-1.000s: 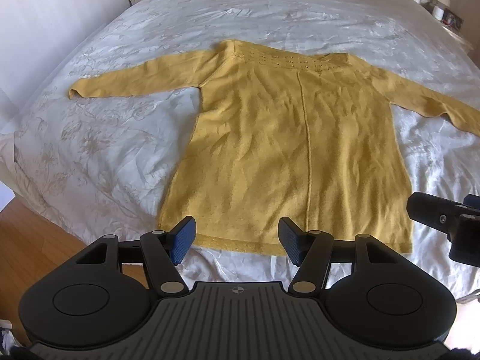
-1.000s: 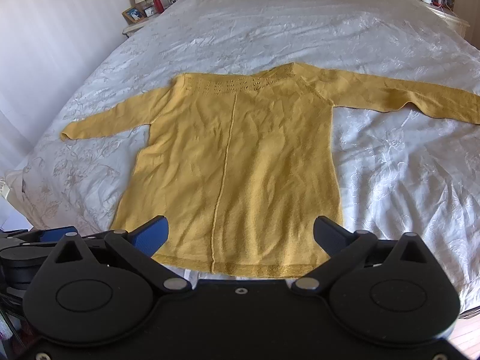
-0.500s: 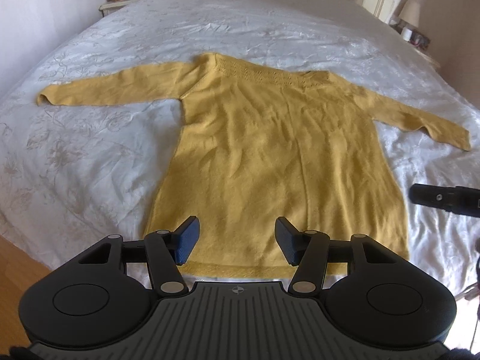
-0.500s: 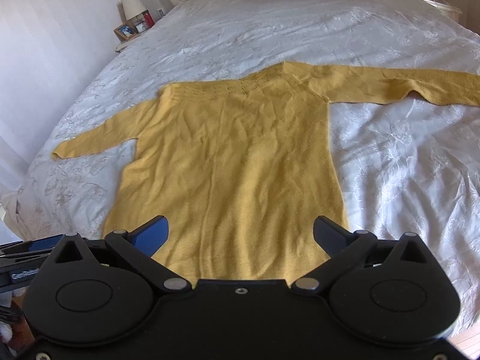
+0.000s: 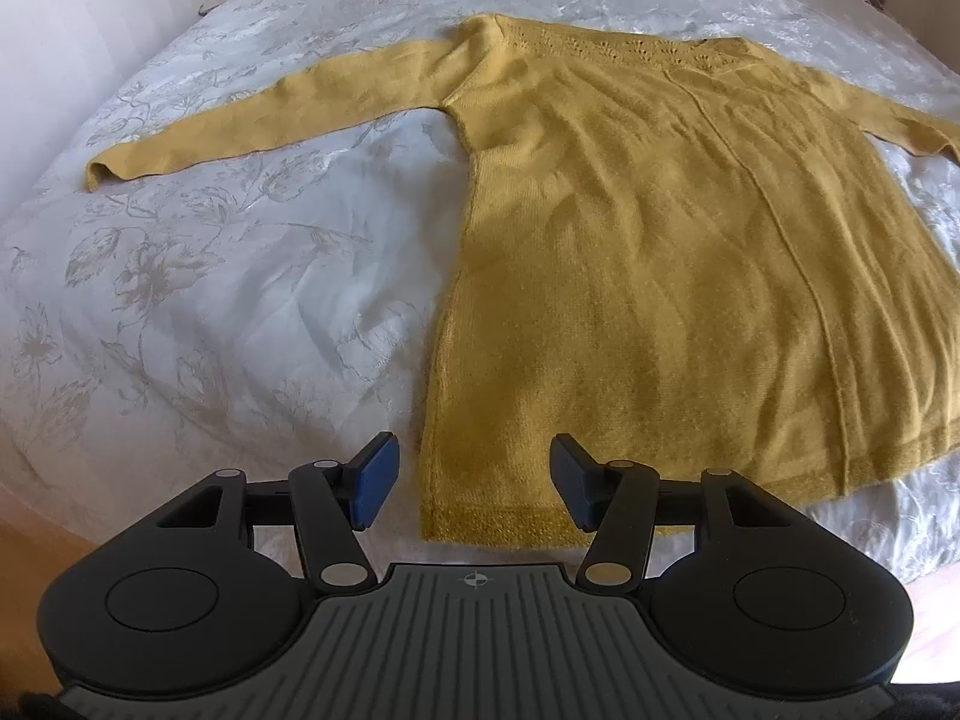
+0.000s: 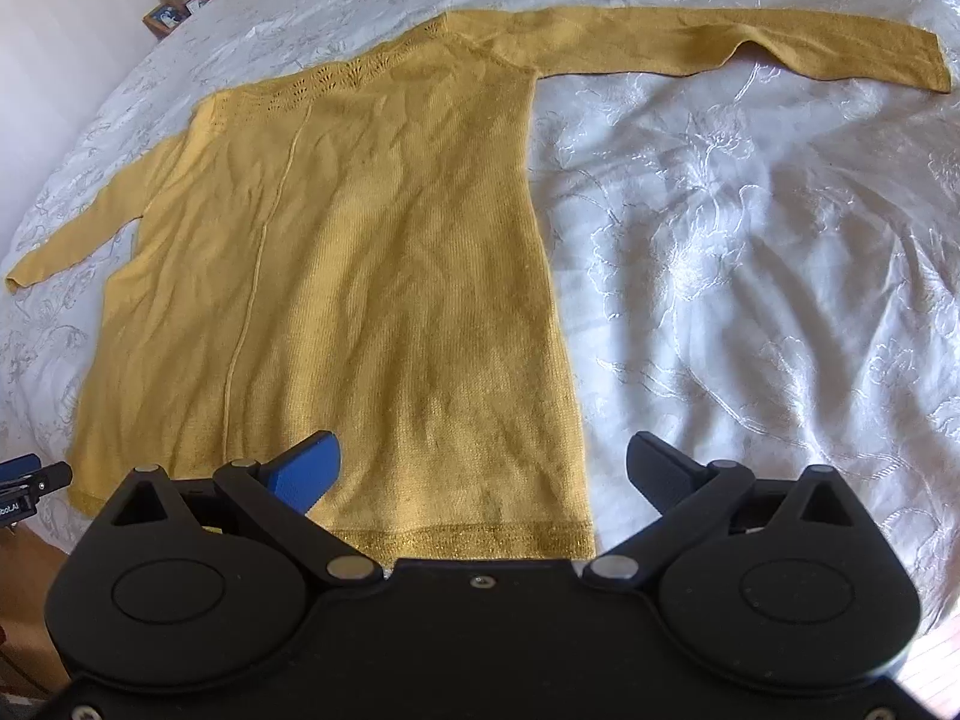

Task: Fold small clothes
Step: 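Close both grippers on the hem of the yellow sweater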

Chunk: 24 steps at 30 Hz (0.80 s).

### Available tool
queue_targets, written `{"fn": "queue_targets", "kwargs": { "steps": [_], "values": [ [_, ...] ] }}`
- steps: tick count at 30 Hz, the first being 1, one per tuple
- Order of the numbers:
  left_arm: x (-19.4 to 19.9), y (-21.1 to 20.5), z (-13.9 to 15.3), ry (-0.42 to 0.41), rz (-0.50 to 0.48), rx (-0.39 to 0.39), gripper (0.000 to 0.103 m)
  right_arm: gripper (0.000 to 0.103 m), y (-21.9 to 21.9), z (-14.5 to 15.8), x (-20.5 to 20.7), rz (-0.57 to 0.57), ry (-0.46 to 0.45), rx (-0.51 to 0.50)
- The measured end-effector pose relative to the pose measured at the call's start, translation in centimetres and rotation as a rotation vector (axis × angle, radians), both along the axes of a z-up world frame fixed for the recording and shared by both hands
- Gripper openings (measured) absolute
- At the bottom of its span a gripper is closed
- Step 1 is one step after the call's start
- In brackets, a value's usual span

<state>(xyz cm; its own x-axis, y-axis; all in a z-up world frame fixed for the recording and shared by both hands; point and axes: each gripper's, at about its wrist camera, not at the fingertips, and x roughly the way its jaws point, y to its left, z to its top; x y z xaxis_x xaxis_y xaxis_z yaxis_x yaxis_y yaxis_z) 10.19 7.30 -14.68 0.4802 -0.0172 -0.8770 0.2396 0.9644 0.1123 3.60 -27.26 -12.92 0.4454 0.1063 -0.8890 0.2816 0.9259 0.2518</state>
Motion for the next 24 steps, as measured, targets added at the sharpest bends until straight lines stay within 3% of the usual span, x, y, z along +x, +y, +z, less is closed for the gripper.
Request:
{"fn": "queue_targets", "kwargs": {
  "steps": [4,7,12,18,19,20,21,22,24],
  "values": [
    [1.5,0.7,-1.7,0.04,-0.006,-0.019,0.055,0.101,0.4,-1.3,1.2,0.043,0.024,0.004],
    [2.4,0.7,-3.1,0.072,-0.038,-0.027,0.055,0.085,0.4,-2.6,2.1,0.048,0.061,0.008],
    [3.2,1.1,-4.6,0.109,-0.05,-0.048,0.055,0.084,-0.4,-4.6,2.9,0.013,0.116,0.07],
    [3.8,2.5,-4.6,0.159,0.012,-0.124,0.054,0.084,-1.0,-4.8,2.6,-0.012,0.129,0.111],
    [3.7,2.7,-4.5,0.164,0.023,-0.14,0.045,0.081,-1.1,-4.7,2.5,-0.015,0.129,0.115],
    [3.6,3.0,-4.3,0.17,0.03,-0.168,0.028,0.078,-1.4,-4.7,2.5,-0.015,0.128,0.125],
    [3.4,3.1,-4.2,0.176,0.037,-0.185,0.019,0.065,-1.6,-4.5,2.4,-0.015,0.125,0.137],
    [3.3,3.1,-4.1,0.185,0.038,-0.196,0.011,0.046,-1.8,-4.3,2.3,-0.014,0.123,0.154],
    [2.7,3.0,-3.5,0.181,0.028,-0.201,0.009,0.013,-2.1,-3.6,2.3,-0.007,0.115,0.213]
  ]
}}
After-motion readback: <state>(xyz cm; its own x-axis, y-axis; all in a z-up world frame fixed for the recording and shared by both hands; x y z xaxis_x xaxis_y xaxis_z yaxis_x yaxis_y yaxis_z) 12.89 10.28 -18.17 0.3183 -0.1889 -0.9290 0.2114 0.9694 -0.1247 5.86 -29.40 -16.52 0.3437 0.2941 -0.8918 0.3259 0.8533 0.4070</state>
